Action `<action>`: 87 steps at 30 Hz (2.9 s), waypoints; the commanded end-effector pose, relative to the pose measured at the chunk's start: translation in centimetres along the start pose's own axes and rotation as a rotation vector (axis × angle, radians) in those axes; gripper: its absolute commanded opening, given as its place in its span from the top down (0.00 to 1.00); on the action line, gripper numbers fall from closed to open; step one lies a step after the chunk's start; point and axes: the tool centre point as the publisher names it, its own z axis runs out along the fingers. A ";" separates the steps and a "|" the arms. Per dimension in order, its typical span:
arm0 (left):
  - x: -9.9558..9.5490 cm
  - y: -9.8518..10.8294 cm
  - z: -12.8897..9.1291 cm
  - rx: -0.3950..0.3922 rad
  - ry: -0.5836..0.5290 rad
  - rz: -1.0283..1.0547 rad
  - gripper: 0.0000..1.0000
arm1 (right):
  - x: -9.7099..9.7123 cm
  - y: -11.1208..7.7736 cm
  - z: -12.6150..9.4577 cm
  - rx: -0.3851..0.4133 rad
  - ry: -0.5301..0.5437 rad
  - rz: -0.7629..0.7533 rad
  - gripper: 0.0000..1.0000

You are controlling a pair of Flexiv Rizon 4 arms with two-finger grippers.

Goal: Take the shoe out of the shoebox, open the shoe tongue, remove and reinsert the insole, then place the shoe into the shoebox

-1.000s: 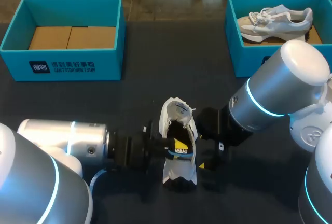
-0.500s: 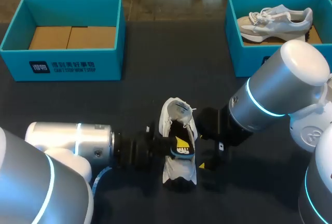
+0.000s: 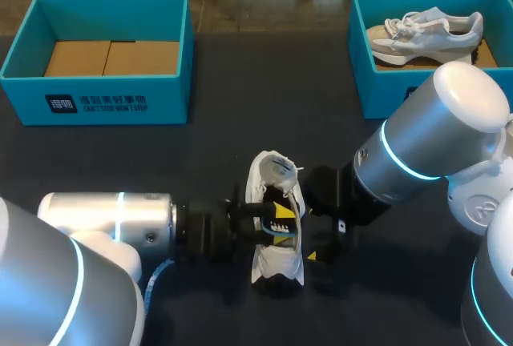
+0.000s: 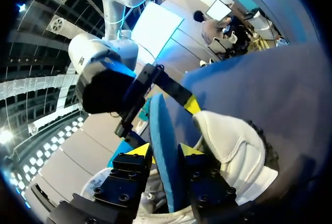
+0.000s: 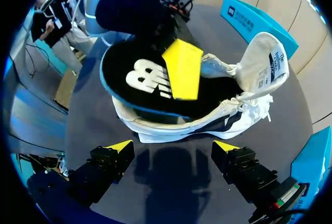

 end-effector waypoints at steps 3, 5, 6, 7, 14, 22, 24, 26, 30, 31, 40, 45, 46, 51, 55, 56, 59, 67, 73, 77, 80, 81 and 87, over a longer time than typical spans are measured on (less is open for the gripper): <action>0.4 -1.9 -1.7 -0.007 -0.022 0.031 0.98 | 0.1 0.0 0.1 0.000 -0.003 0.001 0.00; 0.7 -1.9 -1.4 -0.010 -0.021 0.046 1.00 | 0.1 0.0 0.1 0.000 -0.003 0.001 0.00; 1.0 -1.7 -1.2 -0.017 -0.020 0.069 1.00 | 0.1 0.0 0.1 0.000 -0.003 0.001 0.00; 1.2 -1.5 -1.0 -0.018 -0.018 0.076 1.00 | 0.1 0.0 0.1 0.000 -0.003 0.001 0.00; 1.6 0.3 0.9 -0.022 -0.030 0.158 1.00 | 0.1 0.0 0.1 0.000 -0.003 0.001 0.00; 1.2 2.0 1.7 -0.073 -0.037 0.193 1.00 | 0.1 0.0 0.1 0.000 -0.003 0.001 0.00; 1.1 1.9 1.5 -0.080 -0.036 0.190 1.00 | 0.1 0.0 0.1 0.000 -0.003 0.001 0.00; 0.9 1.6 1.0 -0.082 -0.038 0.177 1.00 | 0.1 0.0 0.1 0.000 -0.003 0.001 0.00; 0.5 0.7 -0.2 -0.082 -0.035 0.159 0.74 | 0.1 0.0 0.1 0.000 -0.003 0.001 0.00; 0.4 0.5 -0.5 -0.082 -0.033 0.154 0.70 | 0.1 0.0 0.1 0.000 -0.003 0.001 0.00; -0.2 -1.7 -2.8 -0.069 -0.011 0.129 0.62 | 0.1 0.0 0.1 0.000 -0.003 0.001 0.00; 0.2 -1.5 -2.4 -0.072 0.022 0.123 0.92 | 0.1 0.0 0.1 0.000 -0.003 0.001 0.00; 0.3 -1.3 -2.3 -0.073 0.025 0.122 1.00 | 0.1 0.0 0.1 0.000 -0.003 0.001 0.00; 0.8 0.2 -1.1 -0.086 0.047 0.140 1.00 | 0.1 0.0 0.1 0.000 -0.003 0.001 0.00; 1.2 1.6 -0.2 -0.106 0.071 0.155 1.00 | 0.1 0.0 0.1 0.000 -0.003 0.001 0.00; 1.3 2.0 0.0 -0.117 0.079 0.169 1.00 | 0.1 0.0 0.1 0.000 -0.003 0.001 0.00; 1.5 2.7 0.3 -0.138 0.091 0.174 1.00 | 0.1 0.0 0.1 0.000 -0.003 0.001 0.00; 0.8 0.9 -1.2 -0.109 0.090 0.102 0.75 | 0.1 0.0 0.1 0.000 -0.003 0.001 0.00; 0.0 -0.3 -2.7 -0.104 0.118 0.045 0.56 | 0.1 0.0 0.1 0.000 -0.003 0.001 0.00; -0.4 -0.9 -3.3 -0.109 0.150 0.023 0.56 | 0.1 0.0 0.1 0.000 -0.003 0.001 0.00; -0.8 -1.2 -3.7 -0.104 0.171 -0.006 0.56 | 0.1 0.0 0.1 0.000 -0.003 0.001 0.00; -1.1 -1.5 -4.0 -0.099 0.195 -0.026 0.57 | 0.1 0.0 0.1 0.000 -0.003 0.001 0.00; -1.7 -2.0 -5.0 -0.098 0.295 -0.011 0.60 | 0.1 0.0 0.1 0.000 -0.003 0.001 0.00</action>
